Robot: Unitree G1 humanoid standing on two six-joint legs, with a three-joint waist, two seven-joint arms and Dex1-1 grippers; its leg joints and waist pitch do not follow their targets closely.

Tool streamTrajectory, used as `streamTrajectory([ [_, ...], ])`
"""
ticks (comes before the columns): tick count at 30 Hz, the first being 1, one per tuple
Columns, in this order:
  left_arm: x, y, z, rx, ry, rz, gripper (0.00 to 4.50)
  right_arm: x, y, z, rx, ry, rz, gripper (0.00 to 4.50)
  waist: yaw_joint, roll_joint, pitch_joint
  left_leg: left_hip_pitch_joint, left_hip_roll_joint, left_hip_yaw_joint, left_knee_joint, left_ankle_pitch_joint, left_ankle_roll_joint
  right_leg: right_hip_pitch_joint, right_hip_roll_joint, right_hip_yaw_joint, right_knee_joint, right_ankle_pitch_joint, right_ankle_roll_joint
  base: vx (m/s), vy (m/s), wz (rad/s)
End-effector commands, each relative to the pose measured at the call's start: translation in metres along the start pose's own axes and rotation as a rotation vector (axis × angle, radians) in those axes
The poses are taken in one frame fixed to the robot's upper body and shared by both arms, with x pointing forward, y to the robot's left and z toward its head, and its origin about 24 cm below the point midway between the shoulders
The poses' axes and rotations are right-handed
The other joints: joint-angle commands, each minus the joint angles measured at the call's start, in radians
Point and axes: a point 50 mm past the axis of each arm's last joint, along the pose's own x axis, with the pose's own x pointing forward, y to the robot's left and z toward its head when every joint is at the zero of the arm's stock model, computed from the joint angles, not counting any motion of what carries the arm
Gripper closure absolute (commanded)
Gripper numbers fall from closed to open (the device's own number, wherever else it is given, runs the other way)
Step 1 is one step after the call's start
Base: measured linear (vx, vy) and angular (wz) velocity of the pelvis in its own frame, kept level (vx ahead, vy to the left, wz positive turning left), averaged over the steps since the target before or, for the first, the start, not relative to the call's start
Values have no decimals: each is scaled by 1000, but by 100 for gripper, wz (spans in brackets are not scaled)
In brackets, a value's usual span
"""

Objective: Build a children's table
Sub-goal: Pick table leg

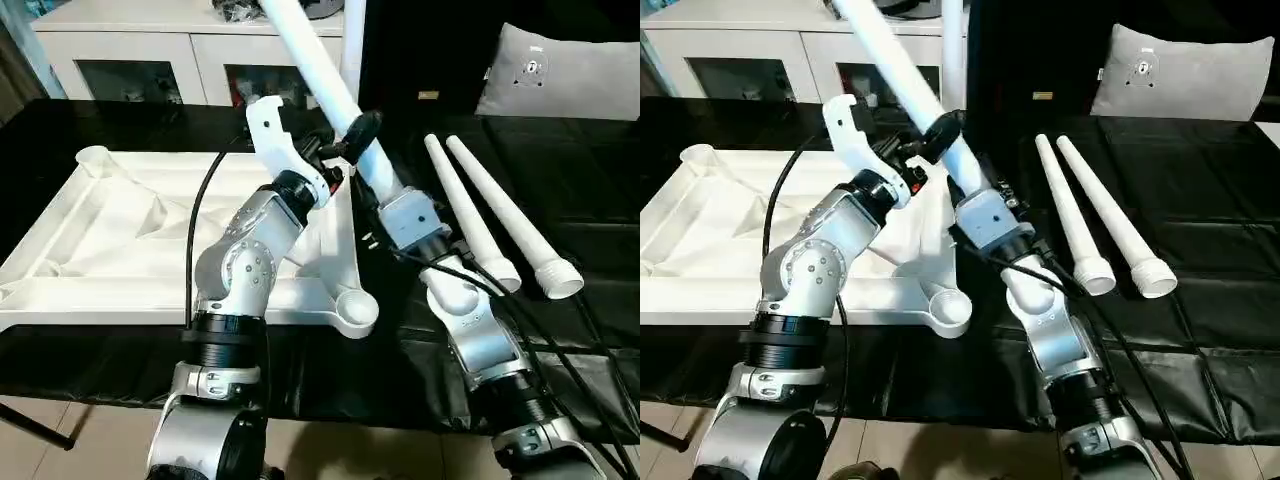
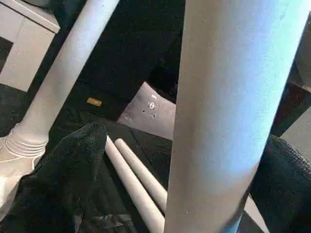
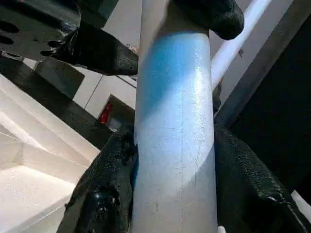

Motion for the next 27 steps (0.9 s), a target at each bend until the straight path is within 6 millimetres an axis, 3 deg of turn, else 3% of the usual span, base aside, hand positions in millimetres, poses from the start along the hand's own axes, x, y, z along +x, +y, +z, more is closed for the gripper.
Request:
streamTrajectory([
  [1,7,-16,-5,-66,-8,-37,34,4,-4,6,-6,-42,-18,264,-4,-19,-74,20,70,-36,-53,-118,105,55,-95,64,-73,-124,-158,0,0,0],
  [23,9,-17,-6,-43,-6,-69,34,6,-8,4,6,-53,-26,264,-9,-17,-76,21,71,-36,-52,-130,104,56,-94,64,-72,-122,-160,0,0,0],
  [27,7,-19,-8,121,33,-140,34,6,-7,5,15,-61,-14,264,-7,-16,-76,20,72,-37,-52,-124,112,54,-95,65,-73,-125,-152,0,0,0],
])
